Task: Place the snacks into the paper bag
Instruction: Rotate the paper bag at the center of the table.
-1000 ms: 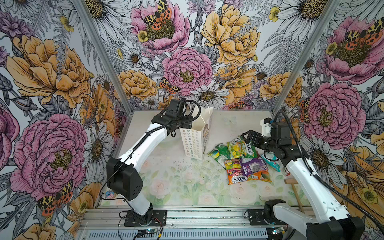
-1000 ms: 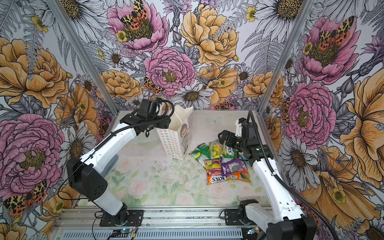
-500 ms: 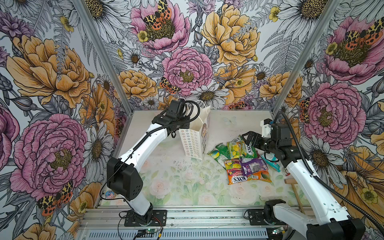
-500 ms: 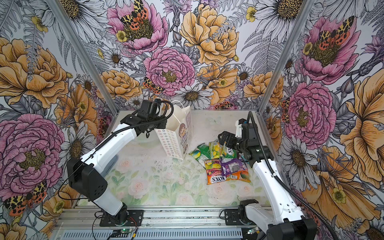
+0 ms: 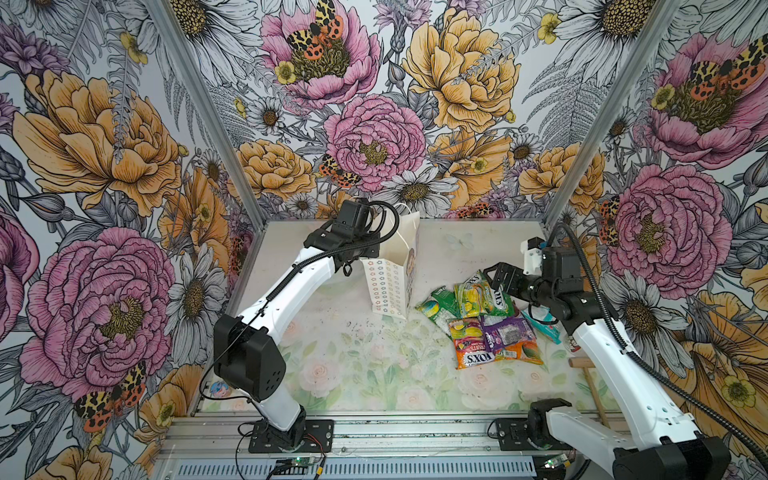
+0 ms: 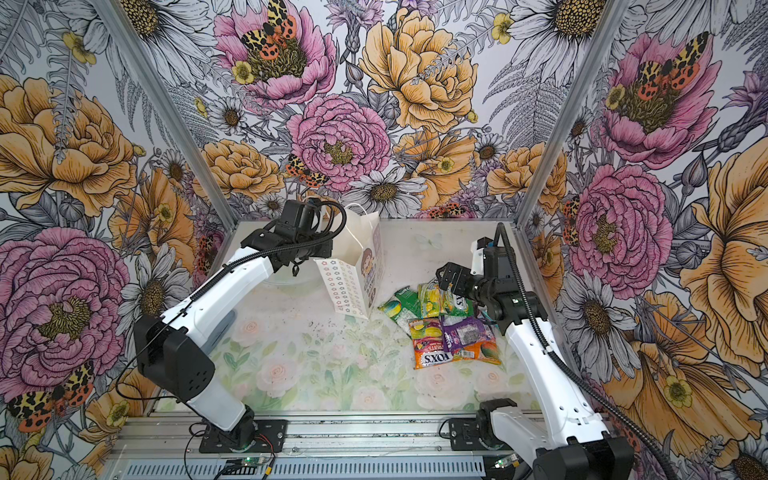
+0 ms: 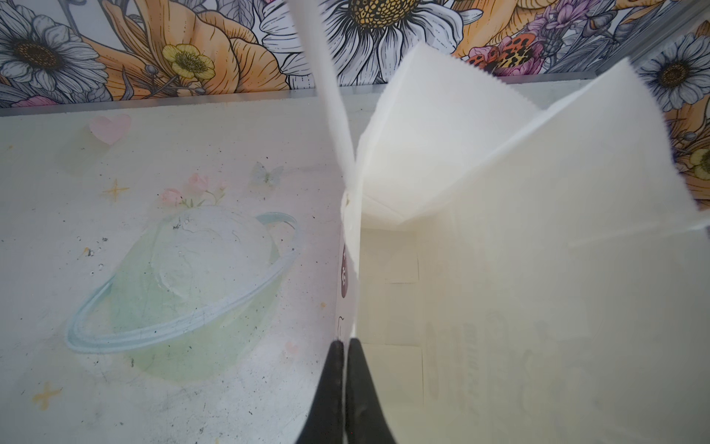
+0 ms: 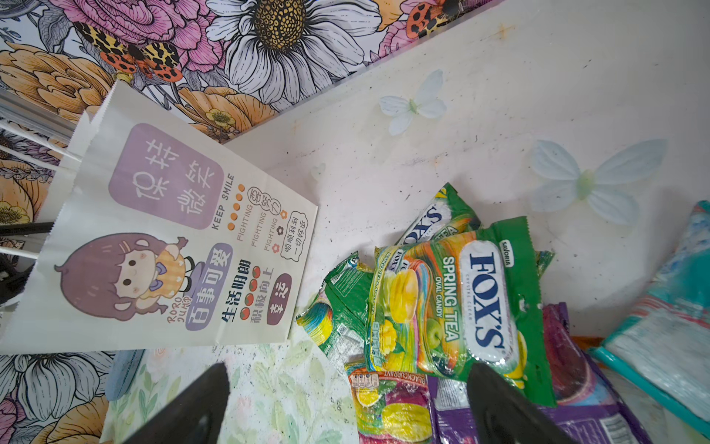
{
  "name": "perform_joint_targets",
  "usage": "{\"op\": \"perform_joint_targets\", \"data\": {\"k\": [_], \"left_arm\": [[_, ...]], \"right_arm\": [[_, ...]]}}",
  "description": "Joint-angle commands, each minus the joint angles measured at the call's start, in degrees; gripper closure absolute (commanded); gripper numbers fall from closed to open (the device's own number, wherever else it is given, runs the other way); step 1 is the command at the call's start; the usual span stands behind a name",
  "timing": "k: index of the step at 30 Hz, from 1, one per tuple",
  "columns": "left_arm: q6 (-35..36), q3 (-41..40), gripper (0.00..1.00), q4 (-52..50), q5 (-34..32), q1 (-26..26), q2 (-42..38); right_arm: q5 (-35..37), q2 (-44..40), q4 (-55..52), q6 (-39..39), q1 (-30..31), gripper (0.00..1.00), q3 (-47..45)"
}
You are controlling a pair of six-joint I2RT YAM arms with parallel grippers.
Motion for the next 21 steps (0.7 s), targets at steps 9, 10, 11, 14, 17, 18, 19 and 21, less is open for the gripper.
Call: {"op": "perform_joint_targets", "data": {"k": [9,10,11,14,17,18,19,21], "left_arm": [[-4.3,-1.2,1.0,0.2,1.2,0.9,-0.9],[-4.7,-1.2,1.0,0.2,1.3,0.9,-0.8],[-5.1,-1.2,1.0,0.2,1.5,1.2,-0.9],[-6.1,-1.2,1.0,0.2,1.8,1.3,-0.9],[-7.2,-0.8,1.0,0.2,1.9,1.4,-1.0],[-7.6,-0.7,1.0,0.3,1.9,1.5,-1.1],[-8.0,-0.6,1.0,0.3,1.8,1.4,-1.2],[-8.6,-0.7,1.0,0.6,1.7,1.4,-1.2]], "right_arm": [[0.1,0.0,1.1,0.3,0.5,0.01,1.9],[0.1,0.1,1.2,0.4,0.5,0.01,1.8],[0.1,0.1,1.1,0.4,0.5,0.01,1.8],[-0.5,0.3,1.1,0.4,0.5,0.01,1.5],[-0.9,0.3,1.0,0.0,0.4,0.02,0.8],[-0.9,0.3,1.0,-0.3,0.5,0.02,0.6],[-1.0,0.3,1.0,-0.5,0.4,0.02,0.4],[-1.3,0.6,0.9,-1.0,0.5,0.01,0.3]]}}
